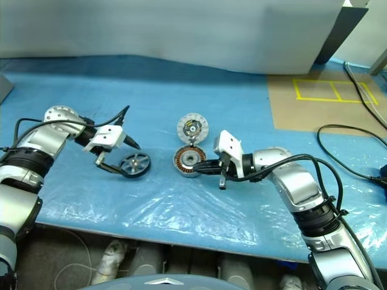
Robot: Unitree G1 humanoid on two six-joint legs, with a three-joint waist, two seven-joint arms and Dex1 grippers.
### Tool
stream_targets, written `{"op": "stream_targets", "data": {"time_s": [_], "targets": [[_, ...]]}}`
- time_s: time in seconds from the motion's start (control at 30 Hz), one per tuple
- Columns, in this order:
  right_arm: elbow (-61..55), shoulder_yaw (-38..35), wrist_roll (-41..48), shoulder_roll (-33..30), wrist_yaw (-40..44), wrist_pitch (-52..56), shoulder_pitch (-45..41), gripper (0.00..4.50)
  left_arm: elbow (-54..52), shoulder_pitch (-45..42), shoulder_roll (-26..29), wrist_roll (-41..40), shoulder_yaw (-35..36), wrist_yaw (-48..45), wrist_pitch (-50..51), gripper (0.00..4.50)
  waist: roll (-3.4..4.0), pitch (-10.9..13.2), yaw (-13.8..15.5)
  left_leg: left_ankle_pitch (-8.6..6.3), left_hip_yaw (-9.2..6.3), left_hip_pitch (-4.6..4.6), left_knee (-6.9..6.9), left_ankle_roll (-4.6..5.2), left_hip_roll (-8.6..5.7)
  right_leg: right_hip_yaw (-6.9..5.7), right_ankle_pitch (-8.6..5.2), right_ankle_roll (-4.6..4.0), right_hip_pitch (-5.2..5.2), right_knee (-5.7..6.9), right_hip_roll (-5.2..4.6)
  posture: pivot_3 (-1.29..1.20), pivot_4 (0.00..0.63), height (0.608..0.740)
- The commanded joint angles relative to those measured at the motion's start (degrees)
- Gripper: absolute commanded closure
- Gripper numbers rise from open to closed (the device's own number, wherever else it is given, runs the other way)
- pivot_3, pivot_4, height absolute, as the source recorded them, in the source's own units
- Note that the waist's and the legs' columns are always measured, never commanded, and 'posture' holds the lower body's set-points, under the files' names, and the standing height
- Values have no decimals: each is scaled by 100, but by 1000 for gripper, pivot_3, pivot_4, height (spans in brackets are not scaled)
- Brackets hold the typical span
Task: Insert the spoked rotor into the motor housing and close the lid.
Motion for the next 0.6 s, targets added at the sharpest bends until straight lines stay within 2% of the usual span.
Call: {"op": "stream_targets", "data": {"time_s": [0.03, 0.1, 0.2, 0.47, 0.6], "targets": [[-110, -23, 27, 9, -44, -16, -36, 4443, 175, -57, -68, 180, 76, -24, -174, 0, 0, 0, -1, 0, 0, -1, 1, 0, 0, 0, 0, -1, 0, 0, 0, 0, 150, 740], [-110, -27, 13, 9, -69, -25, -27, 4443, 248, -49, -114, 250, 95, -24, -249, 0, 0, 0, -4, 0, -1, -2, 4, 0, 1, 0, 0, 0, 0, 0, 0, 0, 150, 740], [-96, -26, -1, 16, -97, -27, -23, 4500, 310, -40, -153, 293, 114, -24, -283, 535, 0, 0, -4, 0, -1, -1, 4, 0, 0, 0, 0, 0, 0, 1, 0, 0, 150, 740], [-111, -15, -20, 14, -157, -49, 4, 4500, 239, 63, -191, 303, 119, -24, -293, 3142, 0, 0, 1, 0, -1, -1, 5, 0, 0, 0, 0, 1, 0, 2, 0, 0, 150, 740], [-95, -1, -37, 9, -163, -65, -13, 4500, 186, 155, -208, 337, 156, -24, -305, 3210, 1, -1, 2, 0, -2, 2, 7, 0, 0, 1, 0, -1, 2, 5, -2, 0, 150, 740]]}}
